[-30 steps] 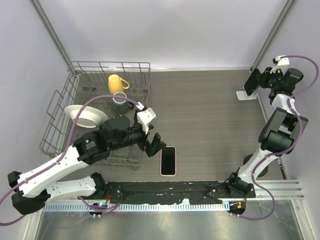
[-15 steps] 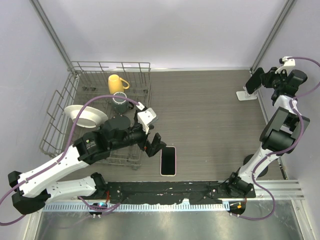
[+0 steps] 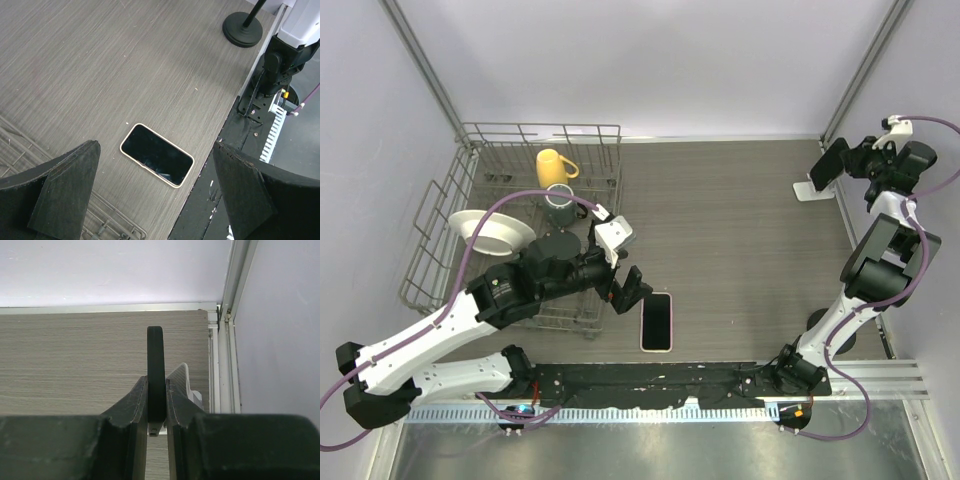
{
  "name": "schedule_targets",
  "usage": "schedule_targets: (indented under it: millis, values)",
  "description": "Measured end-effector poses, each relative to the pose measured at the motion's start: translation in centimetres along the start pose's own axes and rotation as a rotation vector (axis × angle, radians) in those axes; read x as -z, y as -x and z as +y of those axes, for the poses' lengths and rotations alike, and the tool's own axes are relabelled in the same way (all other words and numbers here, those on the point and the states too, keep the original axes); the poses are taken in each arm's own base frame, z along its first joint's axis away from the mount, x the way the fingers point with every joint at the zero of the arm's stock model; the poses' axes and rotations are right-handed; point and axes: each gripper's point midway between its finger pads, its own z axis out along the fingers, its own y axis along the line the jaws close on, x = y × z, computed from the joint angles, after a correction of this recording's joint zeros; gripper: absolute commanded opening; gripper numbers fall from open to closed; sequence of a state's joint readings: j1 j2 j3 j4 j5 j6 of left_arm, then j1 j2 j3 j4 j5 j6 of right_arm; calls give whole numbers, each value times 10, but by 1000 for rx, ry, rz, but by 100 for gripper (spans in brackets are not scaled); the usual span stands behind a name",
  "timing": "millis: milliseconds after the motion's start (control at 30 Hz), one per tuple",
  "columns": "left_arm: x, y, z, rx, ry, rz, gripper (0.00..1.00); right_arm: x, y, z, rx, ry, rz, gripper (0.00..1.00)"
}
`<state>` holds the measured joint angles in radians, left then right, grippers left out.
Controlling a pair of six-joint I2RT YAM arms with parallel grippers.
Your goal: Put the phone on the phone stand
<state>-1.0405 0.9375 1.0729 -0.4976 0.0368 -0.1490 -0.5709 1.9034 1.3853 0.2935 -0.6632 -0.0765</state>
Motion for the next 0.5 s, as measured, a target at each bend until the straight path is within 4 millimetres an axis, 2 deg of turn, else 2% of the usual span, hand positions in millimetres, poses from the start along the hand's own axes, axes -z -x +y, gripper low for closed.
schedule_targets:
  millis: [133, 267, 500]
  values:
    - [1, 0, 0, 0, -1, -2, 100, 1, -4, 2, -11, 7, 15, 1]
    - [2, 0, 0, -1, -2, -6, 100, 1, -4, 1, -16, 3, 21, 9]
    - [2, 1, 0, -1, -2, -12, 100, -2, -2, -4, -23, -10, 29, 39]
